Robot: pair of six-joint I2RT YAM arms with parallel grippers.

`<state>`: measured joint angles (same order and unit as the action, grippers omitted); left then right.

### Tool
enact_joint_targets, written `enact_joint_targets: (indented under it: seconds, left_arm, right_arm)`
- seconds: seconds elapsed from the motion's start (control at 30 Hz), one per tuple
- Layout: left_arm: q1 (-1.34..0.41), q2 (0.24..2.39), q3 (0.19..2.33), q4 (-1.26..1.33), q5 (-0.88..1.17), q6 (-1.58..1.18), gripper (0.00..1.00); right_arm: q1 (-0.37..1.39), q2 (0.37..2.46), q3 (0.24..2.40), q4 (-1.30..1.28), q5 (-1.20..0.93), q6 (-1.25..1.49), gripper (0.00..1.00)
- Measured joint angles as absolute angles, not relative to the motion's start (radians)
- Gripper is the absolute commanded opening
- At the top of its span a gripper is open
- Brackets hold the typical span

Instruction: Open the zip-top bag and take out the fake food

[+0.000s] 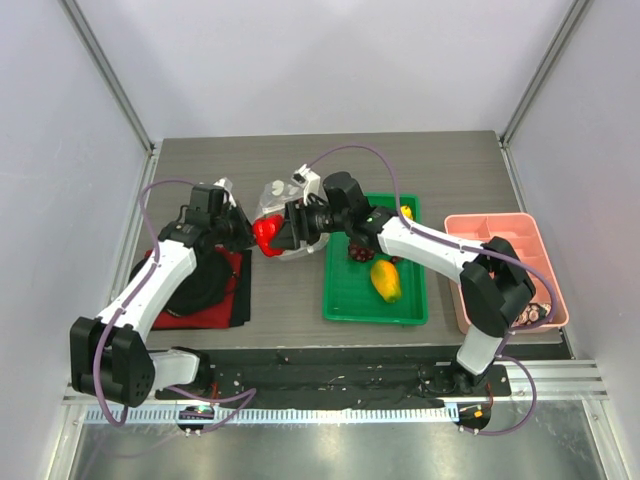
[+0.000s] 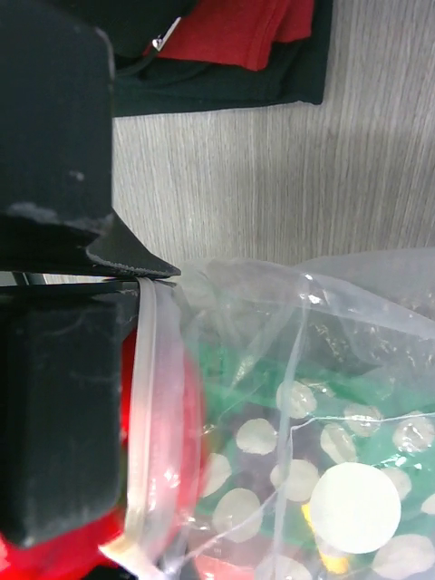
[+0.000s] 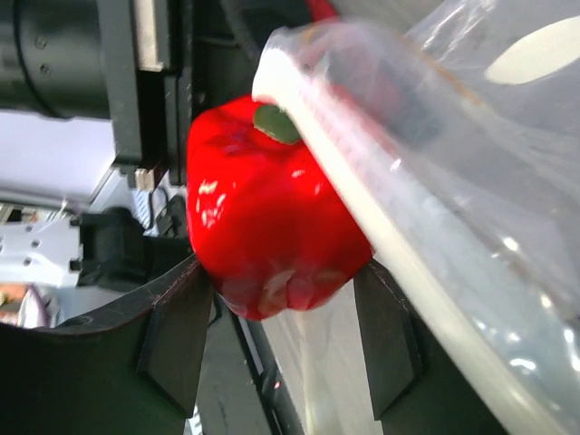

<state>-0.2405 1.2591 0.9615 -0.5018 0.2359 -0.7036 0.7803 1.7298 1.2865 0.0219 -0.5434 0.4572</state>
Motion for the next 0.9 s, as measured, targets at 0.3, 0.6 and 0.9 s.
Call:
enact_joint_targets:
  seconds: [0.3, 0.6, 0.9]
  left_arm:
    - [-0.229, 1.261, 0.984, -0.488, 0.251, -0.704, 0.00]
    - [-0.223, 1.261, 0.983, -0.416, 0.235, -0.785, 0.00]
    - [-0.213, 1.315, 0.982, -0.298, 0.257, -0.866, 0.00]
  right_arm:
    - [0.782, 1.699, 1.216, 0.112, -0.651, 0.492, 0.01]
    - [0.803, 1.648, 1.243, 0.034, -0.508, 0.471, 0.01]
    - [0.810, 1.688, 1.335, -0.071, -0.374, 0.469, 0.11]
